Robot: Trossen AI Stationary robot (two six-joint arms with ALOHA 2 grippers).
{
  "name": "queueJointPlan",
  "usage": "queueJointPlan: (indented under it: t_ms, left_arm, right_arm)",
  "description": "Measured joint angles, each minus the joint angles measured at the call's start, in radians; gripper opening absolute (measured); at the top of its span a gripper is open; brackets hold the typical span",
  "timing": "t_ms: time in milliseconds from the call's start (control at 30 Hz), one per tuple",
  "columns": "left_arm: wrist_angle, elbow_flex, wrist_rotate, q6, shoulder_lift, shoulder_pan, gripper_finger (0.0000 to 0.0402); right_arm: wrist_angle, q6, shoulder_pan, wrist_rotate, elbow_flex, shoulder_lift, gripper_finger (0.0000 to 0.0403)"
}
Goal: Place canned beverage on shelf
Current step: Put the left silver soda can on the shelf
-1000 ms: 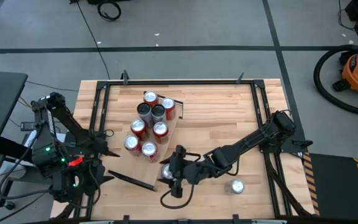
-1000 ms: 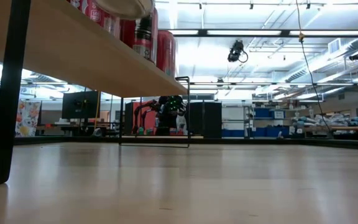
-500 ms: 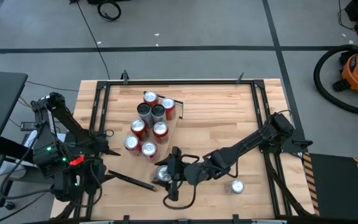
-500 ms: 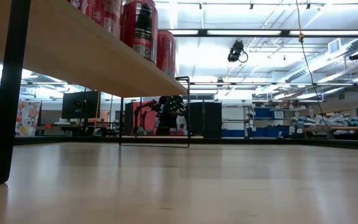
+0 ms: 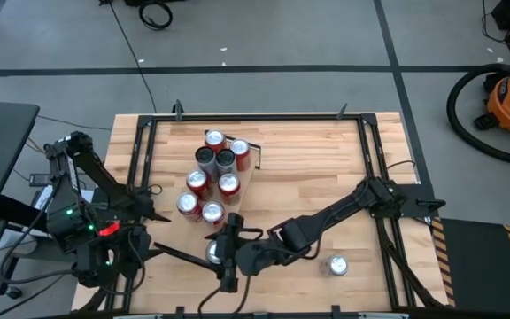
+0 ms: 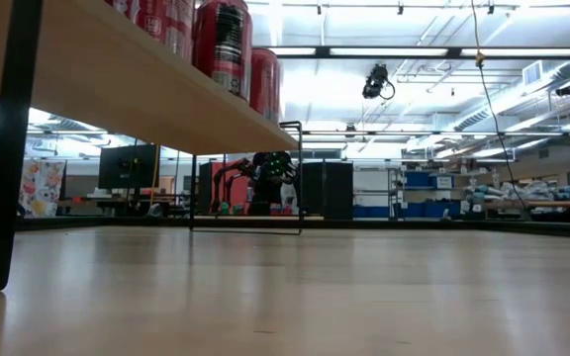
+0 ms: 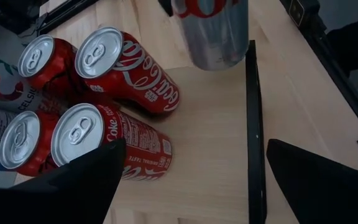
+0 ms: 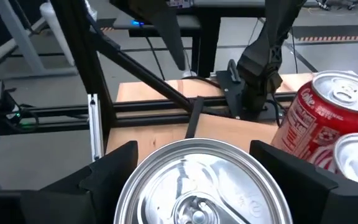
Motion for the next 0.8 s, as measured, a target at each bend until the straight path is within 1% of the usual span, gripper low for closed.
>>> queueJointPlan:
  t_ms: [200,333,500,600,800]
  left_arm:
    - [0.000,0.000,0.008,-0.018,0.000,0.000,0.0400]
    - [0.000,0.000,0.009,-0.024,0.000,0.000,0.0400]
    - [0.000,0.000,0.009,-0.024,0.000,0.000,0.0400]
    - [0.000,0.000,0.009,-0.024,0.000,0.000,0.0400]
    - [0.001,0.000,0.010,-0.029,0.000,0.001,0.0400]
  right_arm:
    - [-0.017,0.057,-0.019,0.042,-0.007,0.000,0.0309]
    - [-0.013,0.067,-0.024,0.043,-0.007,0.000,0.0309]
    - [-0.020,0.082,-0.025,0.031,-0.020,0.000,0.0309]
    - [-0.014,0.096,-0.034,-0.007,-0.020,0.004,0.0310]
    - [0.000,0.097,-0.052,-0.038,-0.021,0.036,0.0312]
